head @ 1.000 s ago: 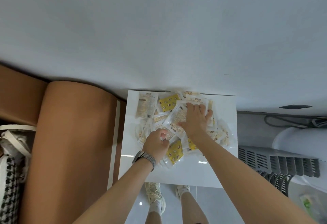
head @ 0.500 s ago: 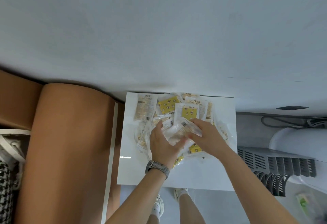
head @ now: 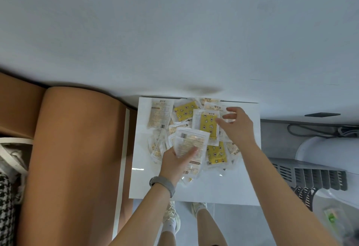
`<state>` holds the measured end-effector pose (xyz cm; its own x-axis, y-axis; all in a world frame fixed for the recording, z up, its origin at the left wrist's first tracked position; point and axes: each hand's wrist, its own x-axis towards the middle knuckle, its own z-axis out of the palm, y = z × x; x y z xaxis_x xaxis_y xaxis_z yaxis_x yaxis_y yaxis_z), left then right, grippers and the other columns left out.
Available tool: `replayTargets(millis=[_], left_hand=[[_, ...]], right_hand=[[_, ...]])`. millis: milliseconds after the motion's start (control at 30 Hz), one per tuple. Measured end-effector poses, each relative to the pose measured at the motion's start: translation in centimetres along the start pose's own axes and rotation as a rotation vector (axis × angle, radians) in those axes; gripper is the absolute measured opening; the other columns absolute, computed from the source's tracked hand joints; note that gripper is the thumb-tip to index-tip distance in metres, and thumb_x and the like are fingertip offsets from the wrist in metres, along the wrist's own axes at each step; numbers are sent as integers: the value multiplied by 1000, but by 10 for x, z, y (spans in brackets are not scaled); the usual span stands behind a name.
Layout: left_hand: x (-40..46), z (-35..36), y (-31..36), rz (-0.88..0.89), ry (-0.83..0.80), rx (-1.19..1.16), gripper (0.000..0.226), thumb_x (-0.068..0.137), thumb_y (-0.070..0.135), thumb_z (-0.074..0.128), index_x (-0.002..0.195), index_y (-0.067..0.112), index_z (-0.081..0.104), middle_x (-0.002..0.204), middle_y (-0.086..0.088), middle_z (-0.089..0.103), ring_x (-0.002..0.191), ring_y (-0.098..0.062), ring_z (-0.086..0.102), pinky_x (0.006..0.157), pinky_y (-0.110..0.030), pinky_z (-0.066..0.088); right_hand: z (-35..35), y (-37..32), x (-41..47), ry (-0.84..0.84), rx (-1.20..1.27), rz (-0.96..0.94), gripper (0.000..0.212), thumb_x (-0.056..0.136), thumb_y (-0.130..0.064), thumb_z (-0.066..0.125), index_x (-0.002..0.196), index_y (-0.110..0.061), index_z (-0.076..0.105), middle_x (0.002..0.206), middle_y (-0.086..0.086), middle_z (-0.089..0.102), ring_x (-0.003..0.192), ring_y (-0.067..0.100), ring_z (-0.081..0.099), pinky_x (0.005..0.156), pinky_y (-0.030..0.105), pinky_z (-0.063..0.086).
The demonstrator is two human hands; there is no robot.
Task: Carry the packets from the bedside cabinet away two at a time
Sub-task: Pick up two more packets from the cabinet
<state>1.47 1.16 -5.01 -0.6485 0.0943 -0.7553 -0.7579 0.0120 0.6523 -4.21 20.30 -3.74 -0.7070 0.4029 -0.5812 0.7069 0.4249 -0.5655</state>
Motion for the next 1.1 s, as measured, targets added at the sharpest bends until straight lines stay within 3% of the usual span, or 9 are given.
replayTargets(millis=[100,200,367,467,600,733,933,1033,1100], left_hand=[[0,-7,-1,-40,79,-100,17,78,25,77,93,18,73,89,0,77,85,-15,74,72,-33,59],[3,-14,-3,-64,132,-155,17,87,31,67,100,21,69,94,0,77,87,-15,74,74,-36,61],[9,-23,-4,-83,153,-194,13,92,27,63,103,21,67,97,0,75,85,-13,73,67,-29,60],[12,-25,-4,-92,175,-211,17,91,28,64,104,19,68,98,-1,75,86,-14,73,66,-28,60],[15,-22,-5,-90,184,-263,16,90,29,64,104,21,68,100,0,75,93,-16,72,73,-31,59],[20,-13,-6,-143,168,-261,10,94,18,62,100,18,70,91,-3,76,88,-22,72,78,-41,58],[11,6,4,-162,53,-329,47,84,66,44,103,30,68,104,4,72,103,-13,64,98,-36,46],[5,-1,2,-50,83,-203,21,83,36,68,95,19,72,91,0,77,92,-20,72,75,-30,56],[5,-11,-3,-25,123,-191,7,85,18,71,91,18,72,87,0,77,86,-18,73,66,-25,57]], right_hand=[[38,5,15,-7,-364,163,104,75,-62,71,150,-15,17,143,4,47,128,28,48,103,49,35],[63,15,21,-19,-593,156,113,70,-70,69,150,-12,13,145,9,42,133,30,41,100,50,36],[69,19,23,24,-531,54,85,78,-54,73,142,-16,31,116,6,65,112,29,59,98,43,36],[66,17,13,40,-444,-88,53,94,-35,60,138,-16,37,117,6,61,101,27,62,99,42,38],[43,6,-17,41,84,-167,18,100,-24,49,113,-13,51,103,1,60,93,18,59,73,28,44],[28,-4,-57,-183,584,-28,18,90,-24,67,106,-22,59,96,-5,73,85,12,71,72,29,58],[52,15,-75,-186,157,-166,23,80,-26,77,93,-29,58,80,-11,69,70,5,64,64,24,52],[62,17,-75,-196,39,-312,17,83,-28,71,86,-25,55,76,-9,57,63,5,49,58,18,39],[63,22,-72,-231,-33,-384,19,84,-33,70,95,-22,60,90,-9,54,75,4,50,65,16,40]])
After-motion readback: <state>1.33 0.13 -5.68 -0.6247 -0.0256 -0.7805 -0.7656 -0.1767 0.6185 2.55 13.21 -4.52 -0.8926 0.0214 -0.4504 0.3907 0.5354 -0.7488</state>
